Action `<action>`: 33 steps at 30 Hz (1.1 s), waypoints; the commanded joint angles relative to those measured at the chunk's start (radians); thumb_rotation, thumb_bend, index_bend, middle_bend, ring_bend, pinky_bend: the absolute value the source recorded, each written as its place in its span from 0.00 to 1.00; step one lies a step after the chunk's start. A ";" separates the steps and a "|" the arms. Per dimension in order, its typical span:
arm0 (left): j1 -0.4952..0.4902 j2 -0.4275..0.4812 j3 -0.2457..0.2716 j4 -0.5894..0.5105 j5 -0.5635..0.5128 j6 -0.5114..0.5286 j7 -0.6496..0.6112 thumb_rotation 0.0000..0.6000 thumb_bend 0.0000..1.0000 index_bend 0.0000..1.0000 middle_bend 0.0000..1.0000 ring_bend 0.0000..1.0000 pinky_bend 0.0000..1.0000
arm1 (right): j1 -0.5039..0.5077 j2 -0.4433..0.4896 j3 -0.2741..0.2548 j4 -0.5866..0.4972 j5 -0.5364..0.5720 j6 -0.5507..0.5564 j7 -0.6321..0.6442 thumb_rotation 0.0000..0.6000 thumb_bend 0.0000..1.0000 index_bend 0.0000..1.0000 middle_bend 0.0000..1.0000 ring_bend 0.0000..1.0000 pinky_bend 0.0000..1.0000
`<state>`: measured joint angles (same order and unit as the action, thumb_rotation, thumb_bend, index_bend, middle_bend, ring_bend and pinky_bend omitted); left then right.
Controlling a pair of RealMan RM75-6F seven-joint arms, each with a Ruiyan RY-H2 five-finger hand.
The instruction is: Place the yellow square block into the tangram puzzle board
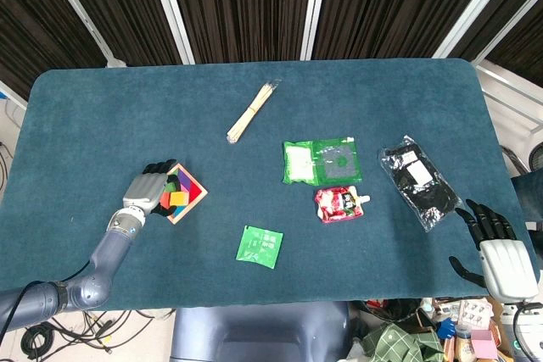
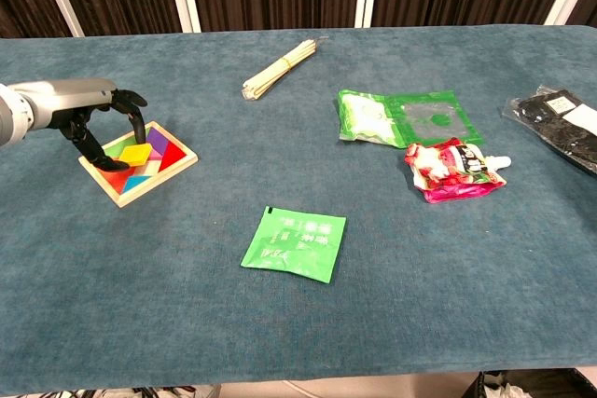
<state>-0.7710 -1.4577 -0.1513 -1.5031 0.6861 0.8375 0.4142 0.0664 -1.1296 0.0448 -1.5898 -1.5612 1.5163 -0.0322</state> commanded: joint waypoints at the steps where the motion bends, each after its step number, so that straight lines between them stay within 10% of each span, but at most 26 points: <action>1: -0.006 -0.013 0.005 0.015 -0.004 -0.008 -0.005 1.00 0.34 0.45 0.00 0.00 0.00 | 0.000 0.000 0.000 -0.001 0.000 0.001 0.000 1.00 0.16 0.15 0.04 0.07 0.13; 33: -0.025 -0.089 0.039 0.092 0.013 0.085 0.088 1.00 0.34 0.44 0.00 0.00 0.00 | -0.001 -0.002 0.002 0.001 0.000 0.003 -0.001 1.00 0.16 0.15 0.04 0.07 0.13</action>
<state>-0.7955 -1.5450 -0.1102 -1.4084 0.7056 0.9156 0.4957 0.0657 -1.1315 0.0464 -1.5885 -1.5612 1.5189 -0.0326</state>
